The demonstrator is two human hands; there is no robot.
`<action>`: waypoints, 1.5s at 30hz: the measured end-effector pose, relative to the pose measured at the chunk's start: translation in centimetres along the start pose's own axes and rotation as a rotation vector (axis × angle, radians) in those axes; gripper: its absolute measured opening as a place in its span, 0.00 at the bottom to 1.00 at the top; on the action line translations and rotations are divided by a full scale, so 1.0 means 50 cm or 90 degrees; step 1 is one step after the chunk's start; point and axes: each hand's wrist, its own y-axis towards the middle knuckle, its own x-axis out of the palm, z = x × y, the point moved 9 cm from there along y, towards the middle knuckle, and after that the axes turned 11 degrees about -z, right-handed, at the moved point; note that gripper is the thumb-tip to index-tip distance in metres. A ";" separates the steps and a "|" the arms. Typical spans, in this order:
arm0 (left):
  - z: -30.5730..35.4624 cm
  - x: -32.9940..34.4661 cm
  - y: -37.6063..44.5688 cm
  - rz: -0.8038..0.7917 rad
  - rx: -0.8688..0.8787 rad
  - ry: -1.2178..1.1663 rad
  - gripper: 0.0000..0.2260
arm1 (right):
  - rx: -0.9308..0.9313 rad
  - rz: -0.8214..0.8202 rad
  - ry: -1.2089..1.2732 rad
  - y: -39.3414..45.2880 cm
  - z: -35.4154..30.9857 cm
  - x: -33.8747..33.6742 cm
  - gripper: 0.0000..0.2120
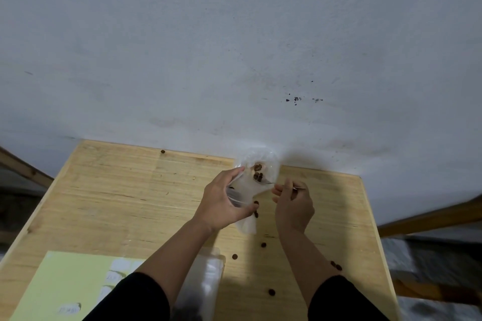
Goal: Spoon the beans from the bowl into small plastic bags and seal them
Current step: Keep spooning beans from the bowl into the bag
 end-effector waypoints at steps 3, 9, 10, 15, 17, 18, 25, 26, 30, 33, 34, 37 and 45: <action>-0.002 0.003 -0.002 -0.001 0.001 -0.002 0.38 | 0.037 0.003 0.034 -0.002 0.017 0.006 0.05; 0.004 -0.001 -0.003 0.005 0.003 0.004 0.37 | 0.158 0.051 0.128 0.007 0.059 0.004 0.05; 0.004 -0.002 -0.003 0.007 0.002 0.006 0.37 | 0.172 0.058 0.142 0.009 0.060 0.007 0.05; -0.002 -0.005 -0.005 0.012 -0.020 -0.010 0.37 | 0.241 0.086 0.236 0.019 0.076 0.022 0.04; -0.007 -0.008 -0.005 0.014 -0.031 -0.012 0.37 | 0.265 0.067 0.292 0.023 0.089 0.032 0.04; -0.008 -0.010 -0.006 0.013 -0.036 -0.008 0.38 | 0.274 0.052 0.324 0.024 0.095 0.037 0.05; -0.014 -0.017 0.006 0.017 -0.051 0.014 0.40 | 0.307 -0.014 0.439 0.023 0.110 0.041 0.06; -0.014 -0.018 0.007 0.022 -0.050 0.018 0.40 | 0.304 -0.014 0.430 0.025 0.111 0.036 0.06; -0.016 -0.021 0.009 0.031 -0.050 0.021 0.40 | 0.282 -0.014 0.388 0.031 0.113 0.014 0.08; -0.017 -0.020 0.008 0.028 -0.056 0.026 0.41 | 0.276 -0.014 0.356 0.032 0.109 0.002 0.09; -0.018 -0.020 0.007 0.029 -0.058 0.029 0.41 | 0.274 -0.013 0.348 0.031 0.106 -0.001 0.09; -0.020 -0.020 0.005 0.031 -0.061 0.033 0.40 | 0.269 -0.003 0.332 0.028 0.099 -0.009 0.10; -0.016 -0.008 0.005 0.006 -0.047 0.008 0.39 | 0.235 0.045 0.115 0.019 0.079 -0.033 0.11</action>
